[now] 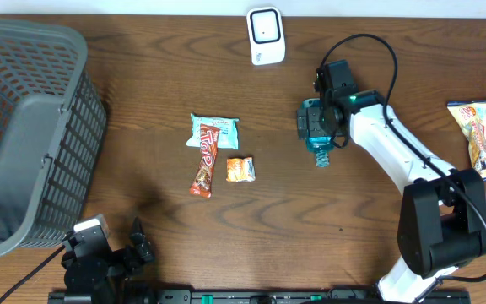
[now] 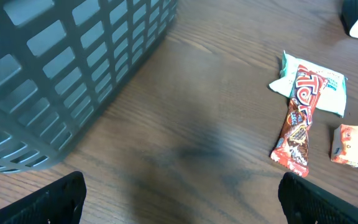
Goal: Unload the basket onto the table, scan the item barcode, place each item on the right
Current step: 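Move the right gripper to the blue Listerine bottle and grasp it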
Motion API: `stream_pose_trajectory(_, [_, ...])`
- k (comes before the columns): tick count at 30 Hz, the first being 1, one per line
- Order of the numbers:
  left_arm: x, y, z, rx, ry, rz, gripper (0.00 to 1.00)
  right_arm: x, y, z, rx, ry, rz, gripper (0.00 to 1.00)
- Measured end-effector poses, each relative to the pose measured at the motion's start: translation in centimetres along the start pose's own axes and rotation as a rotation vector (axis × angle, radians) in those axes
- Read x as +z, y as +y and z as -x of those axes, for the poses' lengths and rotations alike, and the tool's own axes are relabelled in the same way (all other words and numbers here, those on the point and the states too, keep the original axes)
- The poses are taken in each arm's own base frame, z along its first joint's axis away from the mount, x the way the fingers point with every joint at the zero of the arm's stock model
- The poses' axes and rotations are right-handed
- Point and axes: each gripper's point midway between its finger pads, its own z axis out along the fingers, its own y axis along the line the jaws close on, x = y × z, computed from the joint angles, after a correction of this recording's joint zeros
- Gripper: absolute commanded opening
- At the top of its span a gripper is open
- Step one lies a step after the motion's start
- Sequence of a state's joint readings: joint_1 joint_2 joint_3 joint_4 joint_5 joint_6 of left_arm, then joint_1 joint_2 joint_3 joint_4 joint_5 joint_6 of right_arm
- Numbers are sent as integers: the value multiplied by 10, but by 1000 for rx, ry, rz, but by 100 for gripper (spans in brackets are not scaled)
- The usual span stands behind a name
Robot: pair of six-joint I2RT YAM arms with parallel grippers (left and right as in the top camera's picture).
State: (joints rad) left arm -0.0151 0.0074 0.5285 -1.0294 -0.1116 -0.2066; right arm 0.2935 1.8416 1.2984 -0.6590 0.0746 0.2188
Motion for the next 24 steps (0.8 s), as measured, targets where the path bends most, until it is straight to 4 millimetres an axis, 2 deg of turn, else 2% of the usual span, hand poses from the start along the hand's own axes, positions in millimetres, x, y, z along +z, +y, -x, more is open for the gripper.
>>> stream_pose_trajectory(5, [0, 0, 0, 0, 0, 0, 99, 6, 2, 10, -17, -38, 2, 99])
stream_pose_trajectory(8, [0, 0, 0, 0, 0, 0, 99, 26, -1, 4, -22, -8, -21, 99])
stream_pose_trajectory(11, [0, 0, 0, 0, 0, 0, 99, 57, -5, -15, -29, 73, -48, 98])
stream_pose_trajectory(13, [0, 0, 0, 0, 0, 0, 99, 62, -3, -13, -26, 67, -40, 96])
stream_pose_trajectory(20, [0, 0, 0, 0, 0, 0, 98, 62, -12, -9, -33, 47, -109, 66])
stream_pose_trajectory(24, [0, 0, 0, 0, 0, 0, 99, 61, -19, -4, -45, 29, -171, 57])
